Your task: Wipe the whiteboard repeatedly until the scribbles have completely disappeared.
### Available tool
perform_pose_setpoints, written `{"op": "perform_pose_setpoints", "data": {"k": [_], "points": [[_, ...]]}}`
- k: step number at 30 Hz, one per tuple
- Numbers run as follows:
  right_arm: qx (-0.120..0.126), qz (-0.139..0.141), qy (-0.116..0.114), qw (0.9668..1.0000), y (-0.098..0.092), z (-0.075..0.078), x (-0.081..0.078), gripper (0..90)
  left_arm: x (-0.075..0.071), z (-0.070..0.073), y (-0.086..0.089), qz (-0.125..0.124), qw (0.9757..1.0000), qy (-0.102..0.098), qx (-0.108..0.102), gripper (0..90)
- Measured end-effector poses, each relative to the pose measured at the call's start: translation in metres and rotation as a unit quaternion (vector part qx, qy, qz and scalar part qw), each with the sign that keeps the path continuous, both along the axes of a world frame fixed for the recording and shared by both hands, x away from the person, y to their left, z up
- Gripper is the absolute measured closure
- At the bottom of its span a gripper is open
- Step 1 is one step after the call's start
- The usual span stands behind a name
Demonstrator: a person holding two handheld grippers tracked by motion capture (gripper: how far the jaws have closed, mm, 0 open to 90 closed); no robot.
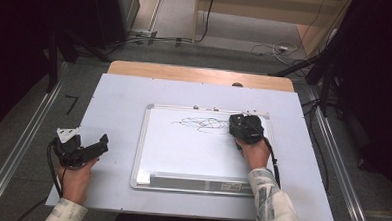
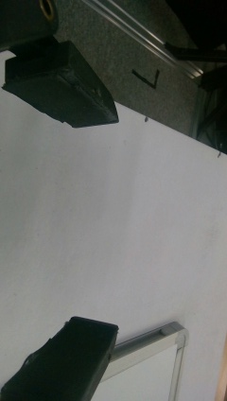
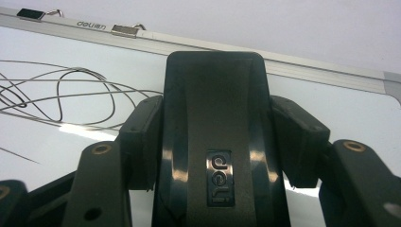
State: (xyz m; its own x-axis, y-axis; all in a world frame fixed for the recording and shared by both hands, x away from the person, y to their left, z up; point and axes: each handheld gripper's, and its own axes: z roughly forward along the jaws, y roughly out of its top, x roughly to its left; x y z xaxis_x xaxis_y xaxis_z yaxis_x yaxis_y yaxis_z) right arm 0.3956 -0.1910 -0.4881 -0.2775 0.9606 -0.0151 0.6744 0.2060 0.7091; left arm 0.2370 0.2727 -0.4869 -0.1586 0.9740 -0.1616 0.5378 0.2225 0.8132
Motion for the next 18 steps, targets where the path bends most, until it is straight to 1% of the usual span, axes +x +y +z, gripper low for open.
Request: {"op": "perform_pose_setpoints", "data": {"k": [3,7,18], "points": [[-0.001,0.007,-0.002,1.0,0.005,0.0,-0.001,38.7,0.0,0.001,-0.002,-0.002,1.0,-0.005,0.002,2.7],[0.001,0.009,-0.004,0.9999,0.01,-0.001,-0.001,38.7,0.001,0.001,-0.003,-0.004,1.0,-0.003,0.004,2.7],[0.003,0.014,-0.006,0.9999,0.016,-0.001,-0.001,38.7,0.0,0.002,-0.003,-0.003,1.0,-0.005,0.003,2.7]]}}
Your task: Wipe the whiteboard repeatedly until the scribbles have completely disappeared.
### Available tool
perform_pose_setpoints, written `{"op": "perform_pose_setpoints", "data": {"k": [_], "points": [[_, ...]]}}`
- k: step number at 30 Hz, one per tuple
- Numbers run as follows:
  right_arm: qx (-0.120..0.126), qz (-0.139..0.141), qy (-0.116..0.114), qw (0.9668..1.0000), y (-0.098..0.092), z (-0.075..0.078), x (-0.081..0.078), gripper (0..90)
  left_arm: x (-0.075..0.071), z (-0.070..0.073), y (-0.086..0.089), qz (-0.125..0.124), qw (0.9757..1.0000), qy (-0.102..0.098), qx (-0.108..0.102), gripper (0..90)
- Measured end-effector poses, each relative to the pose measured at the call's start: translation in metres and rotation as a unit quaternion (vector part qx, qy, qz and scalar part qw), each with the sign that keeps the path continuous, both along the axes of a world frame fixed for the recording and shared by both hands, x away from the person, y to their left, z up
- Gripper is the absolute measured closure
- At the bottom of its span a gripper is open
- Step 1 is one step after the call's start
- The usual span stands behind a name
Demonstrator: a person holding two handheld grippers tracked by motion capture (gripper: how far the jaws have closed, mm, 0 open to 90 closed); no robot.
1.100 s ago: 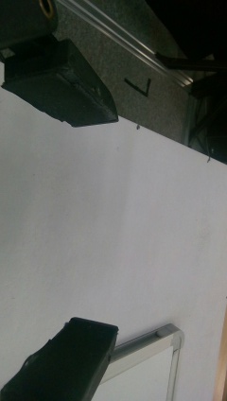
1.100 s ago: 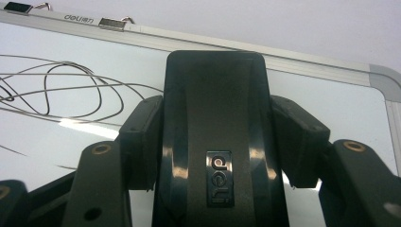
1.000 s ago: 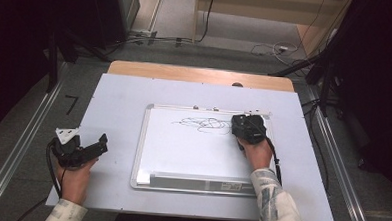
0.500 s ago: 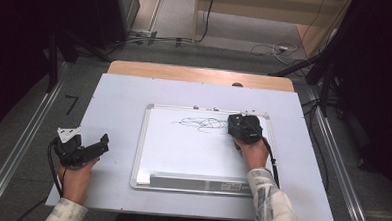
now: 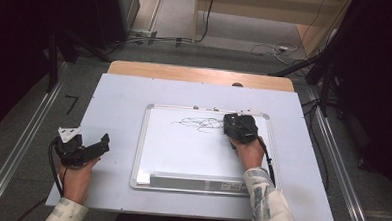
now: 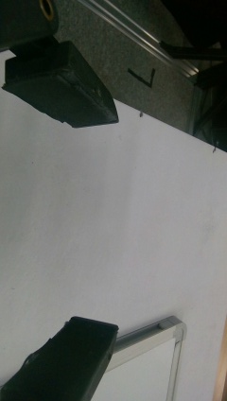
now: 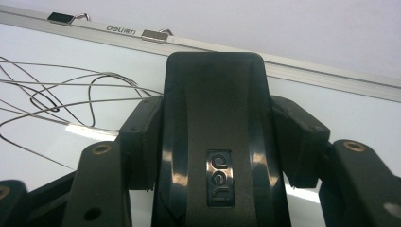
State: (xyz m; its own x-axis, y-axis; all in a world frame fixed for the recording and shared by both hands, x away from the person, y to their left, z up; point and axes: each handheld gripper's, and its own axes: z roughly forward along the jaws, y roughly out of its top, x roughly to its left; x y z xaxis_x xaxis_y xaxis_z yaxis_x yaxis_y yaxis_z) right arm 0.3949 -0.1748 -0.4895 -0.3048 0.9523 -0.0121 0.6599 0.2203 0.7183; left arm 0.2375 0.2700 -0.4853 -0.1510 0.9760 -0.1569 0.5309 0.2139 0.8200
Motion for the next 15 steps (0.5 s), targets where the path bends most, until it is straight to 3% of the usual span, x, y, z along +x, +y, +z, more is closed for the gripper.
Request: {"op": "perform_pose_setpoints", "data": {"k": [15], "points": [[-0.006,0.021,-0.003,0.9998,0.021,-0.001,0.002,38.8,0.0,0.0,-0.001,-0.004,1.0,0.0,0.002,2.7]]}}
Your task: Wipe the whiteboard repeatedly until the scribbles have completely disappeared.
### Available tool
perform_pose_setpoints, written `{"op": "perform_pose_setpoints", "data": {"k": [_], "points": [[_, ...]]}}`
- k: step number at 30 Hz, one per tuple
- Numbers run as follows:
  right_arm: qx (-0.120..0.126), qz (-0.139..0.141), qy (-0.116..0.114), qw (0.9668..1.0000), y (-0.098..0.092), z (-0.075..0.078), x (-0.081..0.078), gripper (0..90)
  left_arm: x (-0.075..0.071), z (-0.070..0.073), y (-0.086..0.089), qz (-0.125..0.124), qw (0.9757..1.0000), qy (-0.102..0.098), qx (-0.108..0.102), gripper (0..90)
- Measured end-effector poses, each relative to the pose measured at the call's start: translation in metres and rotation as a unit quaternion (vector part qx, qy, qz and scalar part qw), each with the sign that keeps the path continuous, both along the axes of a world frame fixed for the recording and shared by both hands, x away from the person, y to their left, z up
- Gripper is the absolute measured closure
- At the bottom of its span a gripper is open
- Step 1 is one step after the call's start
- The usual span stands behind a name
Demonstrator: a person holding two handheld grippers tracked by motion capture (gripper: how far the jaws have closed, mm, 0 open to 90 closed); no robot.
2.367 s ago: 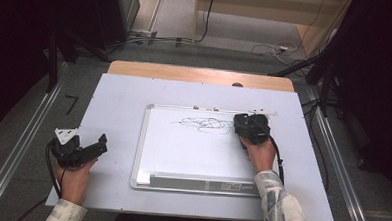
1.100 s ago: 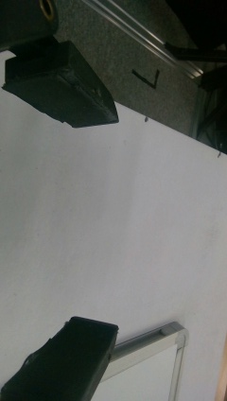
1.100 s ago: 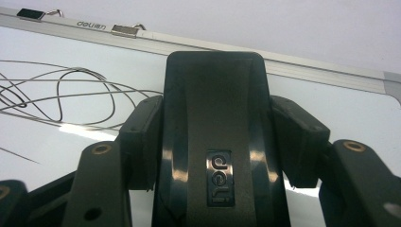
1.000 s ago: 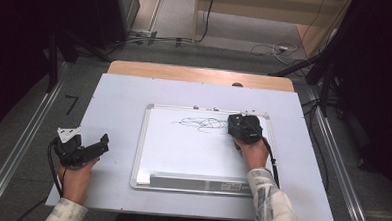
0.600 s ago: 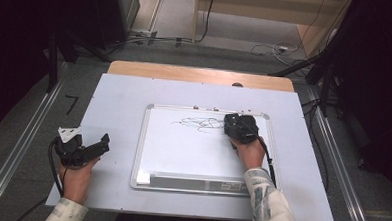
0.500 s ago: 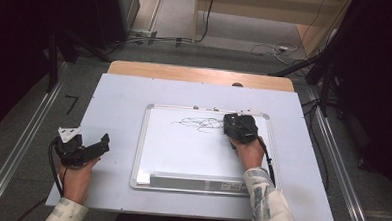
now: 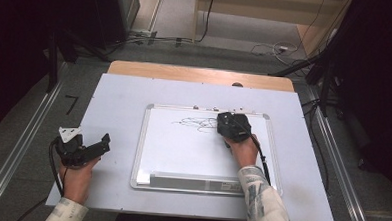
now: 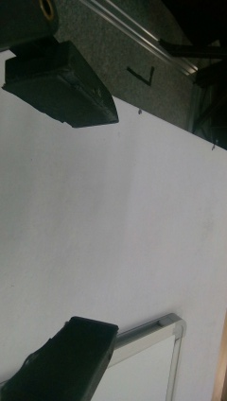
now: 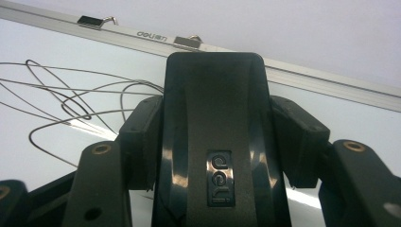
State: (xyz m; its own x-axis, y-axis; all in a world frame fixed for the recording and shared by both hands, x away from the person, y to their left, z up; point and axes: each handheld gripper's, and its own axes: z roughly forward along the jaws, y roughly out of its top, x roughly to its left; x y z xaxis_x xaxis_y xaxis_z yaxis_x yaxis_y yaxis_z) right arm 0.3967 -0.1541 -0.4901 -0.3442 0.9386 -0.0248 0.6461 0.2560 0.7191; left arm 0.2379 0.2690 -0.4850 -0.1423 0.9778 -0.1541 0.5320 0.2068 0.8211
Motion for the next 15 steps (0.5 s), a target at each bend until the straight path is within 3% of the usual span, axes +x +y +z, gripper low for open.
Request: {"op": "perform_pose_setpoints", "data": {"k": [15], "points": [[-0.002,0.02,-0.001,0.9998,0.024,-0.001,0.001,38.8,0.0,0.0,0.0,-0.001,1.0,-0.001,-0.001,2.8]]}}
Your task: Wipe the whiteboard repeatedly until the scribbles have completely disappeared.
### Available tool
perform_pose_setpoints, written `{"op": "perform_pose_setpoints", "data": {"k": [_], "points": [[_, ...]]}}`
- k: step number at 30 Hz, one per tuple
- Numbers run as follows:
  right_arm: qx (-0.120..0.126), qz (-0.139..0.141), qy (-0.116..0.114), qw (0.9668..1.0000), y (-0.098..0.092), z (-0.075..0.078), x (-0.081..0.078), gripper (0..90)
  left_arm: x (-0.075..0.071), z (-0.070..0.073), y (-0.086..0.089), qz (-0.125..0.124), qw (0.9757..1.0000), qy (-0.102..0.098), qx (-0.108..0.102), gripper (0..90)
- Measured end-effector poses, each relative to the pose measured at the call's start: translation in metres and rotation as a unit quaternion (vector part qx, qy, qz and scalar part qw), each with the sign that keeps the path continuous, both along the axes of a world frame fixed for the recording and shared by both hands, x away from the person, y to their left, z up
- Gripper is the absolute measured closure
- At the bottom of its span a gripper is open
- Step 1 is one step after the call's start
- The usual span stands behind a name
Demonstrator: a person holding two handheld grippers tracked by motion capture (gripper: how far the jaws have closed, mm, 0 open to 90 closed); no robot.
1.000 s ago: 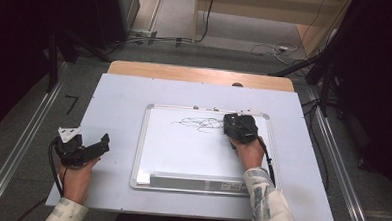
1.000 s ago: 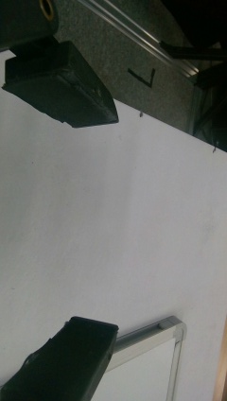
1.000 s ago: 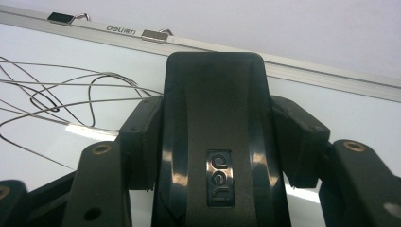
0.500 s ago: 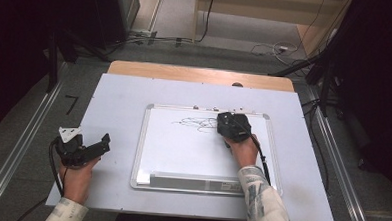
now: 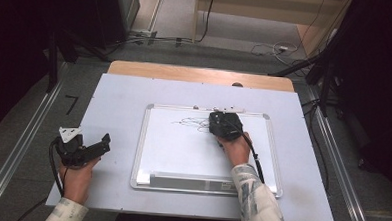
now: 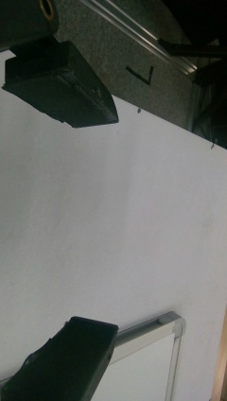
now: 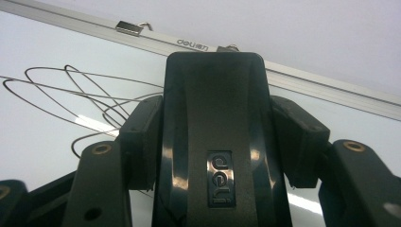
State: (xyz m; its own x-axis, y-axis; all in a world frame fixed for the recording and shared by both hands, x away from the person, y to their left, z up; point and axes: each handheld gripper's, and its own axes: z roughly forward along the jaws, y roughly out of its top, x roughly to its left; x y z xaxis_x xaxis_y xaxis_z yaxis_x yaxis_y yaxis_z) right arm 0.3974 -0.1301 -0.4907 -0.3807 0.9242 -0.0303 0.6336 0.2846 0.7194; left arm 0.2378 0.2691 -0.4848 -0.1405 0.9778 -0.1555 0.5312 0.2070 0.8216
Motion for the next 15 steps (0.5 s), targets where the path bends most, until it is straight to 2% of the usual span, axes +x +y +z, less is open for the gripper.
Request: {"op": "perform_pose_setpoints", "data": {"k": [15], "points": [[-0.002,0.018,-0.002,0.9998,0.022,-0.001,0.001,38.8,0.0,0.0,0.0,-0.002,1.0,0.001,-0.001,2.8]]}}
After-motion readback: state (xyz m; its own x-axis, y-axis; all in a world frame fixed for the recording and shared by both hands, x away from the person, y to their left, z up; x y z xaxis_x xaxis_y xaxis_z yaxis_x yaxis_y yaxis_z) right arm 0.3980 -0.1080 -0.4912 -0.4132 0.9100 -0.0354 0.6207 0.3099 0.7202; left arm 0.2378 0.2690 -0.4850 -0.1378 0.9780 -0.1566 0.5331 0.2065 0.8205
